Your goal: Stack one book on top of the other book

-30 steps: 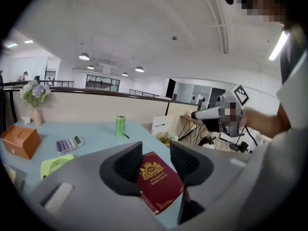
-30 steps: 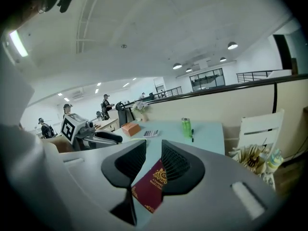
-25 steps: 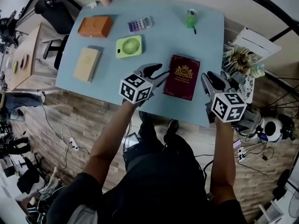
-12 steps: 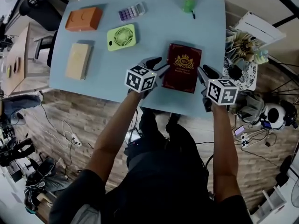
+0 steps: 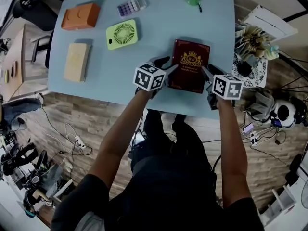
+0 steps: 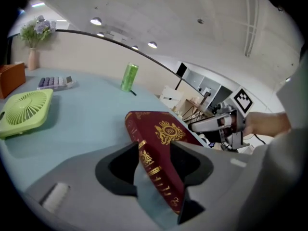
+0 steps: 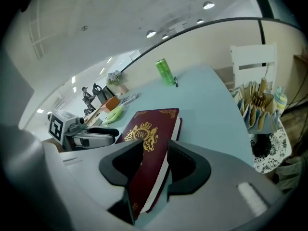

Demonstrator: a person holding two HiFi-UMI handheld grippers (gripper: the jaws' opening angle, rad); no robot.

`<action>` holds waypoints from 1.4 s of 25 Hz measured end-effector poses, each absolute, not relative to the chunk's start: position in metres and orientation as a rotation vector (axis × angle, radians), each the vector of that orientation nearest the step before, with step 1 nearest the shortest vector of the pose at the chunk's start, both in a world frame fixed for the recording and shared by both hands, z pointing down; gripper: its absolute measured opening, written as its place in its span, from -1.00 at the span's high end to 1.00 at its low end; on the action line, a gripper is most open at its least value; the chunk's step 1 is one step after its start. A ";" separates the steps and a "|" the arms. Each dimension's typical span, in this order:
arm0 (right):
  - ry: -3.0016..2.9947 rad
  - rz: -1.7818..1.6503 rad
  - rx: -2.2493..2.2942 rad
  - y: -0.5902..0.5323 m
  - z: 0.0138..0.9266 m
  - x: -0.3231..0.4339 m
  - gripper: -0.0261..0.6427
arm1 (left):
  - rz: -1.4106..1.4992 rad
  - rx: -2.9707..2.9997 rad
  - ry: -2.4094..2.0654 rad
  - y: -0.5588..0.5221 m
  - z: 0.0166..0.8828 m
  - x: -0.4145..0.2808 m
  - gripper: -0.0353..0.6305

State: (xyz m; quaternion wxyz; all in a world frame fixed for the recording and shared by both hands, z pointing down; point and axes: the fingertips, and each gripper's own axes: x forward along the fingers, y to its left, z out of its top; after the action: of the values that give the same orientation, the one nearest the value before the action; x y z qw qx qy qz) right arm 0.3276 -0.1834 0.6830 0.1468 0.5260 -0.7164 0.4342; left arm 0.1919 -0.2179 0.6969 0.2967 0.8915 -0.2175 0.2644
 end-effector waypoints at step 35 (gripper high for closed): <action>-2.214 1.263 1.341 -0.230 0.628 0.199 0.72 | 0.548 2.430 -0.976 -0.265 0.626 0.063 0.31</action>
State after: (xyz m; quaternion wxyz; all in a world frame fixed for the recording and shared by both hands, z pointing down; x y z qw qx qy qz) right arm 0.1995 -0.2301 0.6279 0.1303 0.4616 -0.7623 0.4347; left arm 0.0627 -0.2648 0.6255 0.2310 0.8837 -0.3551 0.1992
